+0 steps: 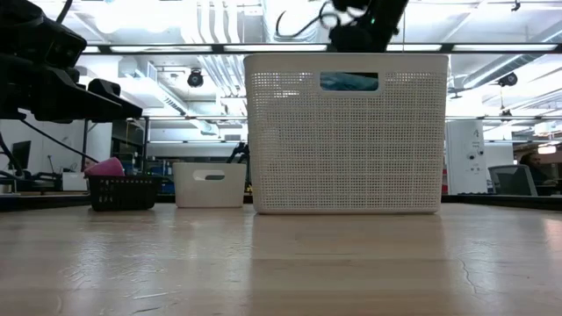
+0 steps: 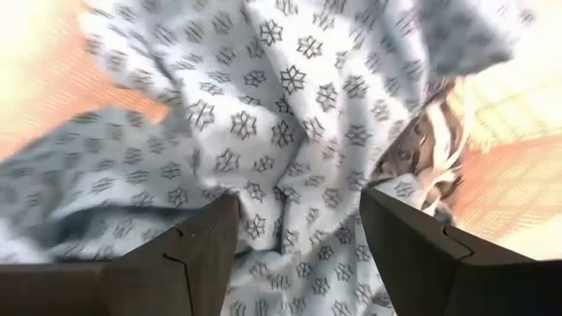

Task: Pick & Place Medicine items
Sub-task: Put the blue patient gown into the white laundry bin, then return to Home Position

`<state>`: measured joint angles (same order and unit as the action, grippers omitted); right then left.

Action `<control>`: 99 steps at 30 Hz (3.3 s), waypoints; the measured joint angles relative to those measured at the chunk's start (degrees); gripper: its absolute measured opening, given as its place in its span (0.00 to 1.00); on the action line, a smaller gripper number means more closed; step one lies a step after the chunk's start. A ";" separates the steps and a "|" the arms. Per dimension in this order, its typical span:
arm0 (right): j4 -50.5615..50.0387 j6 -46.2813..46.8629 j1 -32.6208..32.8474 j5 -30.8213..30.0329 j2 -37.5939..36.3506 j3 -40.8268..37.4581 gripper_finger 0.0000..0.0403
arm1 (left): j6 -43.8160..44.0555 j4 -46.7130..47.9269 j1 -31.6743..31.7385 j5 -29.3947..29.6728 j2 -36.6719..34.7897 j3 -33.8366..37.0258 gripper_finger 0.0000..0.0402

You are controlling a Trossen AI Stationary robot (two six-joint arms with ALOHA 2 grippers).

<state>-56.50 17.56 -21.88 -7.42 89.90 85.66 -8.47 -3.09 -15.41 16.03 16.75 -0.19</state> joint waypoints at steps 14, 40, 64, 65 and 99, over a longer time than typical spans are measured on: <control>7.37 -2.01 6.32 0.13 -9.83 -0.44 0.58 | -0.02 -0.02 0.00 0.00 -0.02 0.00 0.59; 51.16 -14.74 31.64 -0.11 -19.18 -24.15 0.59 | -0.02 0.00 0.01 -0.01 -0.02 0.00 0.59; 69.07 -18.33 43.50 -0.05 -49.87 -57.38 0.59 | -0.02 0.00 0.00 0.00 0.00 0.00 0.59; 68.99 -18.46 43.66 -0.06 -51.53 -58.51 0.59 | -0.02 -0.02 -0.01 0.00 0.00 0.00 0.59; 58.75 -14.95 43.64 3.54 -89.88 -80.17 0.59 | -0.02 0.00 0.00 -0.04 0.28 0.00 0.59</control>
<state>2.25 2.61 21.76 -3.88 0.01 5.50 -8.49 -3.10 -15.42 15.99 17.04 -0.19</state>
